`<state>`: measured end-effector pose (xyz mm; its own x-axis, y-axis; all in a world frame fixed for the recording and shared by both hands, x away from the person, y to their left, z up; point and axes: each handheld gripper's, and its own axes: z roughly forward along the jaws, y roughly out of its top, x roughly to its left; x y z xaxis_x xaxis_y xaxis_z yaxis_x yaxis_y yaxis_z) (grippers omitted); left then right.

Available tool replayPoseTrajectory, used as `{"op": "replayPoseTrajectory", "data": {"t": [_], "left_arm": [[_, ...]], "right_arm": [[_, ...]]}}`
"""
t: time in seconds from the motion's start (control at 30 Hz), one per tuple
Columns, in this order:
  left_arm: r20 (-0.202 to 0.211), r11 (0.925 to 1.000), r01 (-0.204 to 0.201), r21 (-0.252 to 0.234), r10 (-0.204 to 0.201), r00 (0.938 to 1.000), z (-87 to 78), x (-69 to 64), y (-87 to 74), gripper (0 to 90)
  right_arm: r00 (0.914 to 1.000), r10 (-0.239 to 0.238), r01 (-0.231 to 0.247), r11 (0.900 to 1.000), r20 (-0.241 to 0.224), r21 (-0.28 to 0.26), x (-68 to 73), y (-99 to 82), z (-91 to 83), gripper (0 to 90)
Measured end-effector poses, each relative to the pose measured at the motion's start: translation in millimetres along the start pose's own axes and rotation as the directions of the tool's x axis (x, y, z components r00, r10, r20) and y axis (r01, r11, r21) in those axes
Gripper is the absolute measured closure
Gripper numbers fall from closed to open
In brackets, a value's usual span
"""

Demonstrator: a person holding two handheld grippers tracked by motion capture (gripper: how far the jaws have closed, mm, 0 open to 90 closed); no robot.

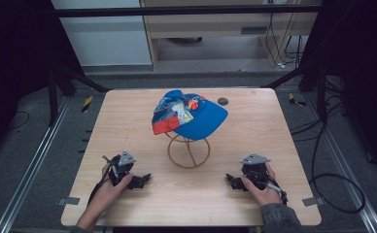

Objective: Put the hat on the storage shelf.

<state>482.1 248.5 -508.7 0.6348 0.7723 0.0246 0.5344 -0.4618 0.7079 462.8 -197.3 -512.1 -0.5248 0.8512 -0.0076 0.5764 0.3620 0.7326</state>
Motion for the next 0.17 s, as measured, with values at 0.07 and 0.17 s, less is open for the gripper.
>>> {"op": "replayPoseTrajectory", "data": {"t": [0.07, 0.17], "left_arm": [[0.0, 1.0, 0.0, 0.0, 0.0, 1.0, 0.0, 0.0, 0.0, 0.0], [0.0, 1.0, 0.0, 0.0, 0.0, 1.0, 0.0, 0.0, 0.0, 0.0]], "right_arm": [[1.0, 0.006, -0.006, 1.0, 0.004, 0.004, 0.7, 0.4, 0.6, 4.5], [0.9999, 0.007, -0.007, 1.0, 0.009, 0.005, 1.3, 0.8, 1.1, 4.0]]}}
